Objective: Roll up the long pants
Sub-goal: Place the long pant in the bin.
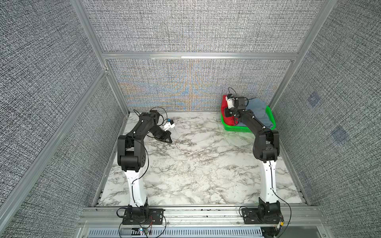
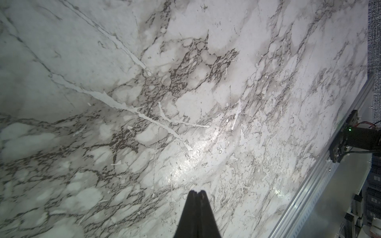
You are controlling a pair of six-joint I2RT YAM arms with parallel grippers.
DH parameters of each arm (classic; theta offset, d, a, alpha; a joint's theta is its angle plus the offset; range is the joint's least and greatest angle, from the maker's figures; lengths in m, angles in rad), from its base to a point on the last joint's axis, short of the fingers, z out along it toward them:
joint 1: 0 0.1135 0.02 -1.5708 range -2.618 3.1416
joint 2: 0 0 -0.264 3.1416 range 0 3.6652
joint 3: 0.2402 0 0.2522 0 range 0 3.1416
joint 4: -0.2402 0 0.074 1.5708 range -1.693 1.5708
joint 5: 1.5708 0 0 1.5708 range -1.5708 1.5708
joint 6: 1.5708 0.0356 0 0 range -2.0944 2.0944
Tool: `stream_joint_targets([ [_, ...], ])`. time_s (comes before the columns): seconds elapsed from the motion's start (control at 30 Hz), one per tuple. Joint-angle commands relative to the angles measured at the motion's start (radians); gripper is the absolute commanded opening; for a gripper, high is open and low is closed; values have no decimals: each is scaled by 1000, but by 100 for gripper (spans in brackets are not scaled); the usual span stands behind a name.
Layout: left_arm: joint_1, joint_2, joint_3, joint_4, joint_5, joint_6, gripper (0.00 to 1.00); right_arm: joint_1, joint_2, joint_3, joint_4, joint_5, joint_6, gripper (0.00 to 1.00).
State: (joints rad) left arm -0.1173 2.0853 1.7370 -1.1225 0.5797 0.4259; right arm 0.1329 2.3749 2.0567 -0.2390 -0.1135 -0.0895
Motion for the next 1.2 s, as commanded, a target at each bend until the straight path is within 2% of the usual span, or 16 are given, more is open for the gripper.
stream_joint_targets([
  [0.0, -1, -7, 0, 7, 17, 10, 2, -3, 18, -48, -273, -13, 7, 10],
  [0.17, -1, -21, -17, 35, 9, 1, 2, -4, -16, -128, -247, -10, -9, 10],
  [0.2, 0, -23, -19, 42, 4, -4, 2, -4, -36, -152, -221, -7, -10, 13],
  [0.27, 0, -36, -29, 71, -16, -21, 2, -6, -92, -208, -158, 0, -12, 24],
  [0.37, -1, -79, -59, 131, -52, -51, 2, -4, -189, -273, -77, 4, -19, 54],
  [0.4, -1, -90, -67, 150, -63, -62, 2, -6, -219, -291, -55, 4, -23, 58],
  [0.57, 2, -170, -94, 230, -116, -104, 2, -5, -375, -369, 34, 1, -42, 70],
  [0.67, 4, -200, -107, 259, -144, -125, 2, -6, -443, -390, 36, 3, -52, 72],
  [0.77, 11, -248, -163, 325, -185, -144, 18, -9, -525, -453, 51, -5, -62, 73],
  [0.8, 16, -266, -185, 349, -200, -151, 27, -10, -555, -482, 60, -5, -64, 73],
  [0.93, 60, -377, -329, 509, -222, -177, 84, -15, -717, -680, 182, 11, -52, 81],
  [0.97, 72, -408, -372, 550, -221, -181, 93, -16, -761, -731, 215, 8, -53, 82],
  [1.0, 84, -443, -415, 594, -223, -183, 99, -16, -814, -793, 254, 3, -56, 84],
  [1.1, 111, -533, -530, 676, -239, -184, 99, -22, -965, -955, 363, -18, -72, 98],
  [1.17, 114, -579, -599, 724, -298, -206, 99, -31, -1050, -1048, 403, -29, -90, 99],
])
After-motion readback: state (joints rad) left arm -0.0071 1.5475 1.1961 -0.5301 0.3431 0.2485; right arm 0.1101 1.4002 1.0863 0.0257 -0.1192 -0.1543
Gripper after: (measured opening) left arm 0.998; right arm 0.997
